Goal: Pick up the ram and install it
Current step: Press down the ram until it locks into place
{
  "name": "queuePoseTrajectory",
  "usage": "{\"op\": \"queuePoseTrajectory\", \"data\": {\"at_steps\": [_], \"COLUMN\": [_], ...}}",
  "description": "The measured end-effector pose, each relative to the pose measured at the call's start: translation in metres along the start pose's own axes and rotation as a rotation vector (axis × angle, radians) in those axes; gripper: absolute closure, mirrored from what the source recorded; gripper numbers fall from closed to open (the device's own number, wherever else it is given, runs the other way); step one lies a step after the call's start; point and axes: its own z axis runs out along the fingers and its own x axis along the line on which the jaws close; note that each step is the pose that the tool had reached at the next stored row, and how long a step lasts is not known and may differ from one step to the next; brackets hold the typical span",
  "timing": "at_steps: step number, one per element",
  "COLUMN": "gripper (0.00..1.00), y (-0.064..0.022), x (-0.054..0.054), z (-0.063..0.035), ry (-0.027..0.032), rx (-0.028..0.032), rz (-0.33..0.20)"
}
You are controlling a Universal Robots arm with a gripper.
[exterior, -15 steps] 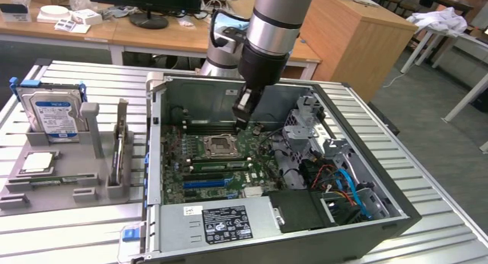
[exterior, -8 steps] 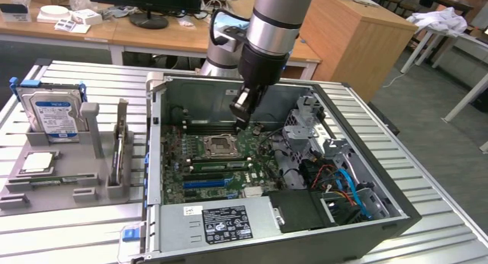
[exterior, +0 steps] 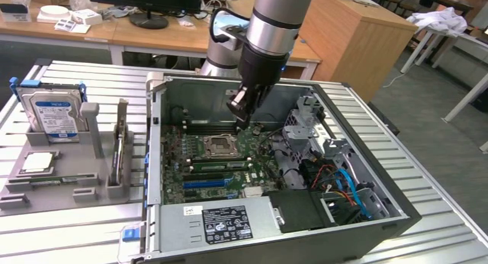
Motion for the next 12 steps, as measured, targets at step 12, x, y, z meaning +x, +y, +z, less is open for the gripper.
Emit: {"op": "queuePoseTrajectory", "data": {"at_steps": [12], "gripper": [0.89], "y": [0.0], "x": [0.0], "z": [0.0001], "ry": [-0.0074], "rx": [0.0041], "rz": [0.212]}}
